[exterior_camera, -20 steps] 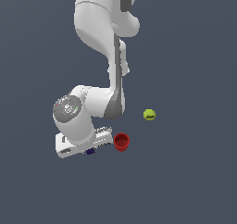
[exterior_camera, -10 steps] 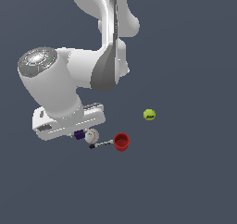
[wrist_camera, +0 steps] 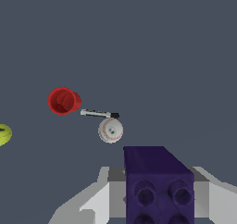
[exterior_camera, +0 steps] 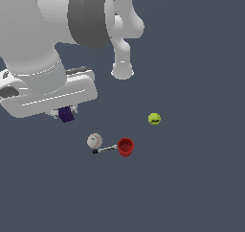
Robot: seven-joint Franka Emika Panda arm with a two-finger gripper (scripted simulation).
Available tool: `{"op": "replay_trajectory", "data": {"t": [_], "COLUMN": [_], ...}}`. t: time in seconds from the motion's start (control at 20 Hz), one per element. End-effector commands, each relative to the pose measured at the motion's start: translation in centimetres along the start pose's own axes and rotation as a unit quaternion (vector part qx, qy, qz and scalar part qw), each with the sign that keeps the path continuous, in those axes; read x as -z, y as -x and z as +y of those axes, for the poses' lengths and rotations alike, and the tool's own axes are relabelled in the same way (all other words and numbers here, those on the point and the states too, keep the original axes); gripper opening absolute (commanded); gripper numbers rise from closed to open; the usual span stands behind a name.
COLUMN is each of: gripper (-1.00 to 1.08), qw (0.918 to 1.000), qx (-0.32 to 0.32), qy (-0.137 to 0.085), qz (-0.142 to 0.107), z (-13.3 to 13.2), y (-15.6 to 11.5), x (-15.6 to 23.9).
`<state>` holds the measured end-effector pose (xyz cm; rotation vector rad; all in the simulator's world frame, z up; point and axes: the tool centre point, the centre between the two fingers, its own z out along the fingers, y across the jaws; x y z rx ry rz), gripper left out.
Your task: Pick up a designated object from a clutter of objects.
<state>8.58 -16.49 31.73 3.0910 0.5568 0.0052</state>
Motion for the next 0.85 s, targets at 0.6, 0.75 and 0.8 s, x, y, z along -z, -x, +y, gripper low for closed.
{"op": "replay_trajectory", "data": {"t": [0.6, 0.75, 0.8], "gripper": [-1.0, -1.0, -1.0], "qw": [1.0, 1.0, 1.0], "qx": [0.0, 0.0, 0.0], "qy": [-0.001, -0.001, -0.001], "qz": [-0.001, -0.001, -0.001], "z": [1.2, 1.3, 1.3], "y": [1.7, 1.7, 1.7], "x": [8.5, 8.7, 8.7]}}
